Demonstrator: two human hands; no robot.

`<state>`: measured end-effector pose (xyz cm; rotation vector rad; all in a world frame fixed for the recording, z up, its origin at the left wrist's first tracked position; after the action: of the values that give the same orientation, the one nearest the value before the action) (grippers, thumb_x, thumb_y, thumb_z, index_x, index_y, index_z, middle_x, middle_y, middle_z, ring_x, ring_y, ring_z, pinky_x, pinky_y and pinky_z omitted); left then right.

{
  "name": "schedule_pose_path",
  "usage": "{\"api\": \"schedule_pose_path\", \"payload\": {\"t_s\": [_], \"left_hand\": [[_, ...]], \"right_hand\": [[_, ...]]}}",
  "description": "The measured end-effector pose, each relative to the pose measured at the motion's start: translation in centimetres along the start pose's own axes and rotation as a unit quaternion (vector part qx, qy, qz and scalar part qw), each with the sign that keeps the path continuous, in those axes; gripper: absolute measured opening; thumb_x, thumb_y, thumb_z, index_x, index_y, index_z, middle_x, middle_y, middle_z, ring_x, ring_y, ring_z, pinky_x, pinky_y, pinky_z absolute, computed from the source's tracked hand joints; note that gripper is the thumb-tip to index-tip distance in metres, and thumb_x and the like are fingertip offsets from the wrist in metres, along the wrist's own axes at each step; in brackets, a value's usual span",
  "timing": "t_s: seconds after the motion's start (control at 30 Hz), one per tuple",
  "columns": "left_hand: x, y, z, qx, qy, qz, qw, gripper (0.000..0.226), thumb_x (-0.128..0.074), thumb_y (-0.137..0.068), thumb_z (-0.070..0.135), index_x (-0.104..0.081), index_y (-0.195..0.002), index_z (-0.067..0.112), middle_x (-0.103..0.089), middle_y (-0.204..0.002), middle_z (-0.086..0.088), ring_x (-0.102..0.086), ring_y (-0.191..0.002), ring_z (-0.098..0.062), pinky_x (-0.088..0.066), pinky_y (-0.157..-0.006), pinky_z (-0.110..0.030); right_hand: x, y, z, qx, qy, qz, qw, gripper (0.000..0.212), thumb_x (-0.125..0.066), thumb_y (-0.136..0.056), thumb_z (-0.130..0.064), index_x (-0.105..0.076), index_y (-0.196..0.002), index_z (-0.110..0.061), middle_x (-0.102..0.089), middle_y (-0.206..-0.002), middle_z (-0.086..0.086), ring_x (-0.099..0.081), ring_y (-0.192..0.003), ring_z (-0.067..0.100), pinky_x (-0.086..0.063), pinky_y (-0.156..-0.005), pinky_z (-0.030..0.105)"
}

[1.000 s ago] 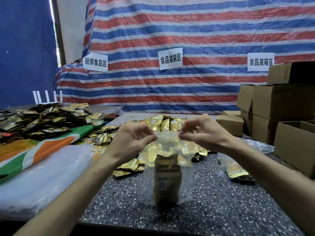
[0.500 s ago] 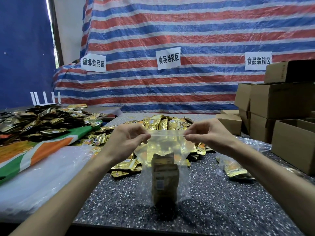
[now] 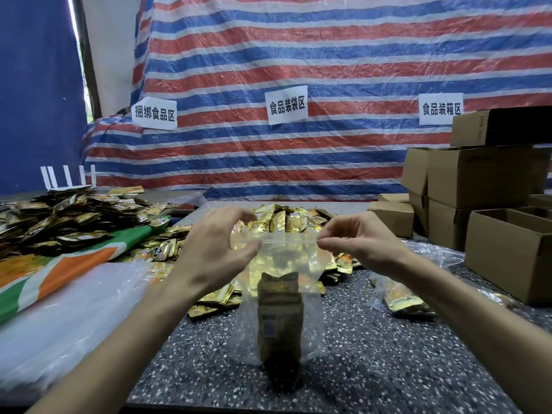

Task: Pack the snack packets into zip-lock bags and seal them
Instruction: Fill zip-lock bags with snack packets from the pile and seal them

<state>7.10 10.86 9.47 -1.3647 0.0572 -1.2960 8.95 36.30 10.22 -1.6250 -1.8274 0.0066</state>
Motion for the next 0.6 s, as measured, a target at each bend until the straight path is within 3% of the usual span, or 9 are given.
{"api": "schedule_pose_path", "payload": {"t_s": [0.13,0.23,0.37,0.6], "left_hand": [[-0.7,-1.5,3.5,-0.046,0.03,-0.053,0.997,0.018,-0.072,-0.088,0.038,-0.069,-0.1,0.026,-0.066,-0.097,0.016,-0.06,-0.094,-0.007,-0.049,-0.085,-0.033],[-1.4,-2.5,4.5,-0.036,0.029,-0.102,0.994,0.005,-0.07,-0.09,0.029,-0.071,-0.089,0.024,-0.069,-0.089,0.01,-0.062,-0.086,-0.009,-0.055,-0.08,-0.04],[-2.0,-2.5,3.9,-0.012,0.065,-0.079,0.995,0.006,-0.072,-0.089,0.02,-0.073,-0.083,0.02,-0.07,-0.083,0.007,-0.063,-0.08,-0.01,-0.056,-0.075,-0.04],[-2.2,-2.5,3.9,-0.014,0.09,-0.071,0.993,0.007,-0.074,-0.086,0.02,-0.074,-0.081,0.024,-0.072,-0.082,0.008,-0.066,-0.076,-0.01,-0.058,-0.071,-0.04]], "right_hand": [[-0.9,-0.2,-1.3,0.036,0.022,0.014,0.999,0.012,-0.075,-0.085,-0.005,-0.074,-0.08,-0.015,-0.072,-0.077,0.0,-0.062,-0.067,0.003,-0.05,-0.063,0.017],[-1.3,-0.3,-1.5,0.029,-0.016,0.033,0.999,0.008,-0.077,-0.083,-0.005,-0.076,-0.08,-0.012,-0.074,-0.074,0.002,-0.064,-0.064,0.007,-0.052,-0.061,0.019],[-1.1,0.2,-0.8,-0.006,-0.095,0.043,0.995,0.002,-0.078,-0.081,-0.005,-0.077,-0.082,-0.005,-0.075,-0.072,0.004,-0.067,-0.064,0.01,-0.054,-0.062,0.021],[-1.2,0.5,-0.9,0.033,-0.033,0.049,0.998,0.008,-0.068,-0.088,-0.002,-0.068,-0.082,-0.008,-0.067,-0.076,0.002,-0.059,-0.067,0.006,-0.047,-0.063,0.017]]}}
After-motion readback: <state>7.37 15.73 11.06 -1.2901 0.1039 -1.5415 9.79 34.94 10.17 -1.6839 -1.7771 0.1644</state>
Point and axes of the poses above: each hand's wrist, its own y-axis away from the middle knuckle, its own x-axis out of the back of the hand, z = x × y, the point moved 2 cm from there along -y, towards the middle knuckle
